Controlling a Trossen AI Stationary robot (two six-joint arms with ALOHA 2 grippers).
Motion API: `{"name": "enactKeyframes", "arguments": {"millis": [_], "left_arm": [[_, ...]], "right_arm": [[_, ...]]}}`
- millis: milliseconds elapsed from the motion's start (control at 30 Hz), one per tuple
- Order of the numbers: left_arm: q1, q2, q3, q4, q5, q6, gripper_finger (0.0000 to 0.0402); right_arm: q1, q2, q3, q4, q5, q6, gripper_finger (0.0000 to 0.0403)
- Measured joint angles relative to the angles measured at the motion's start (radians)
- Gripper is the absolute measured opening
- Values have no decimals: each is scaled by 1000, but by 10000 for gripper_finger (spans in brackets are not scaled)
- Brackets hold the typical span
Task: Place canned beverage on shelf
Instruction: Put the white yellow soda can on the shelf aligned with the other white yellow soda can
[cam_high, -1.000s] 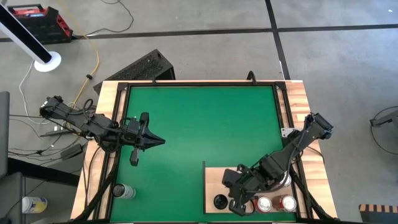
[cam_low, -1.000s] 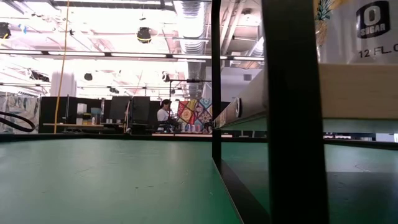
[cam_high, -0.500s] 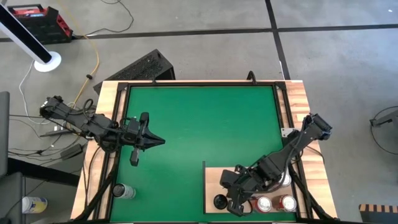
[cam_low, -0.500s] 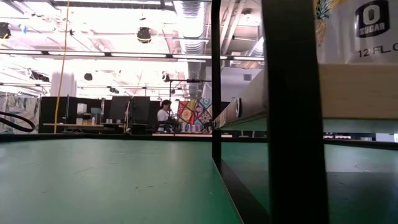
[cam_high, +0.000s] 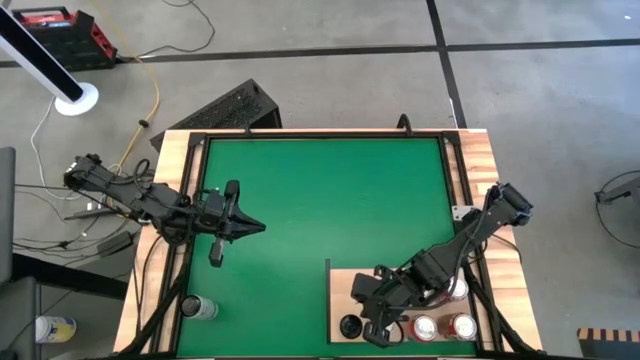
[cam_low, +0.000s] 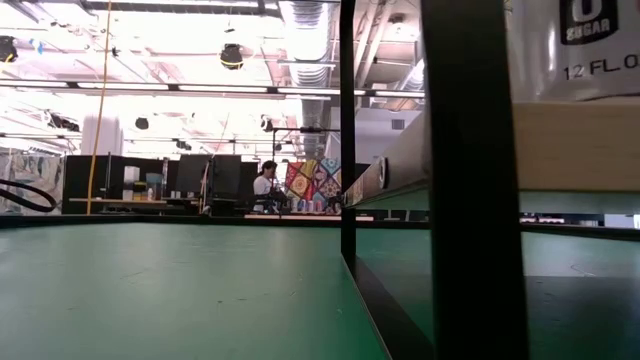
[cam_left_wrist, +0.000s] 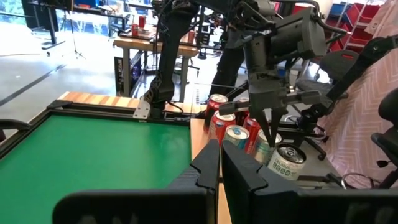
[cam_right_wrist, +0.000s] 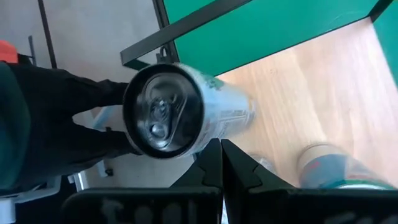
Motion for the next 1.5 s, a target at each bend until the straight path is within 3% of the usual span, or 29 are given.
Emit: {"name": "enactKeyframes", "arguments": {"millis": [200,333,567,800,933,1067,1267,1500], "left_arm": [[-4,-5,4,-43,20,-31,0],[-43,-6,88,-236,79,-116,0],[-263,95,257,-577,128,-276,0],[-492,222,317,-800,208,-531,0],[-541,270,318,-876,291,-697,0],[-543,297,317,-987,292,-896,7],[-543,308,317,-1025,293,-1122,67],[-543,308,317,-1026,293,-1282,204]], "right_arm": [[-8,-4,0,-13,6,-8,18],[-7,-16,0,-27,30,-10,18],[-1,-41,1,-82,94,-16,19],[-23,-42,1,-84,107,-47,21],[-39,-42,1,-84,106,-59,22],[-48,-42,1,-83,106,-90,22],[-53,-42,1,-83,103,-126,22],[-52,-42,1,-84,95,-156,22]]}}
